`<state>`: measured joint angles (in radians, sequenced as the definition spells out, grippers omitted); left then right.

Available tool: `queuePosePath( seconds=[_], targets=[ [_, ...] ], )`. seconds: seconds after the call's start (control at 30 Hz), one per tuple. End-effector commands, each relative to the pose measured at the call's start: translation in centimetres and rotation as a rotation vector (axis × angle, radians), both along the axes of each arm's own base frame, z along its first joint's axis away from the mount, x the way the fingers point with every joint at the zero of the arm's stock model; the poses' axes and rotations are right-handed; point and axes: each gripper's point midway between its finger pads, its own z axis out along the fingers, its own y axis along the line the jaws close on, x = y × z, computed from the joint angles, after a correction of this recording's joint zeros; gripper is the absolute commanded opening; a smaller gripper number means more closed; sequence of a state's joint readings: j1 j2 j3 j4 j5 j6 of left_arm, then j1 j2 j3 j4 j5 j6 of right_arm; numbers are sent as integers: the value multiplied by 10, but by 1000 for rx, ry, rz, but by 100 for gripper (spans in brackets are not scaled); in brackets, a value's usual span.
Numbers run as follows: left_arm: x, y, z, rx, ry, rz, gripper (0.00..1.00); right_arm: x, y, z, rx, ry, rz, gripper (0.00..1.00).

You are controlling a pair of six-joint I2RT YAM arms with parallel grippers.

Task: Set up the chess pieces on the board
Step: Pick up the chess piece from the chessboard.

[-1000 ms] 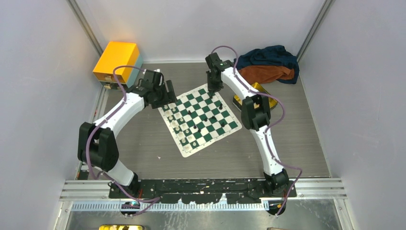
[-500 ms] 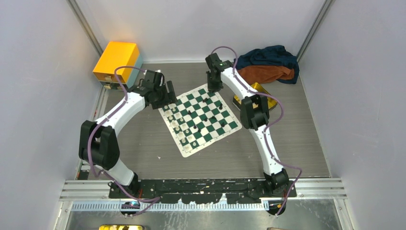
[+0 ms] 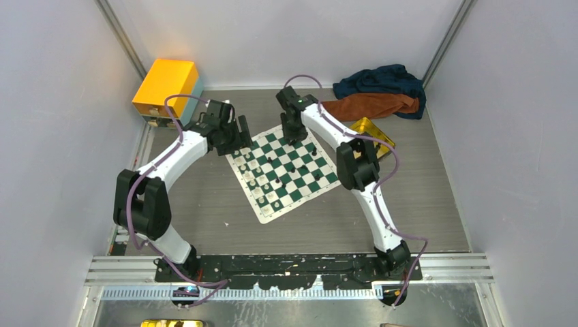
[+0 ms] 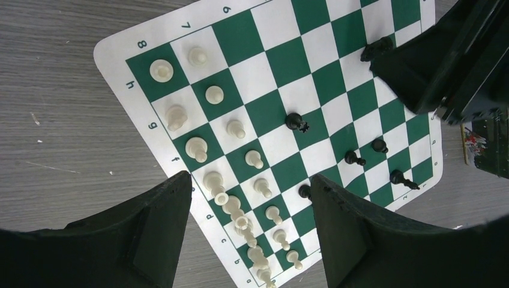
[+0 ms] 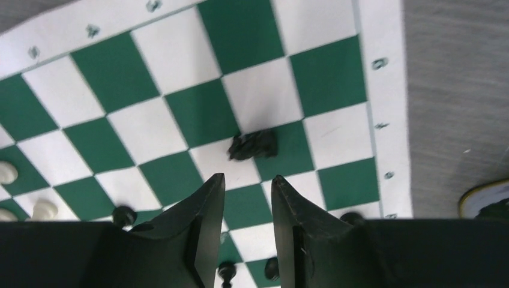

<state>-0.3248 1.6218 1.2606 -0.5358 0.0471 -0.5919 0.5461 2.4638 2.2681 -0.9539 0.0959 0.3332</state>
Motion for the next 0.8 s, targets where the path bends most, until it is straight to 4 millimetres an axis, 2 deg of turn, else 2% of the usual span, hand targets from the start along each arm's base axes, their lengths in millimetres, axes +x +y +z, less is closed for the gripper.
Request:
queuePosePath(
  seconds=[0.0,0.23,0.77],
  targets=[
    [10,-2,23,-32,-74,-5,73,-11,15,53,1,-117,19,40],
    [4,-1,21,-31,-72,-12,73,-13,15,44,-6,-114,-17,41],
    [12,1,17,-26,-69,-19,73,15,16,36,-21,-123,-11,44]
  ],
)
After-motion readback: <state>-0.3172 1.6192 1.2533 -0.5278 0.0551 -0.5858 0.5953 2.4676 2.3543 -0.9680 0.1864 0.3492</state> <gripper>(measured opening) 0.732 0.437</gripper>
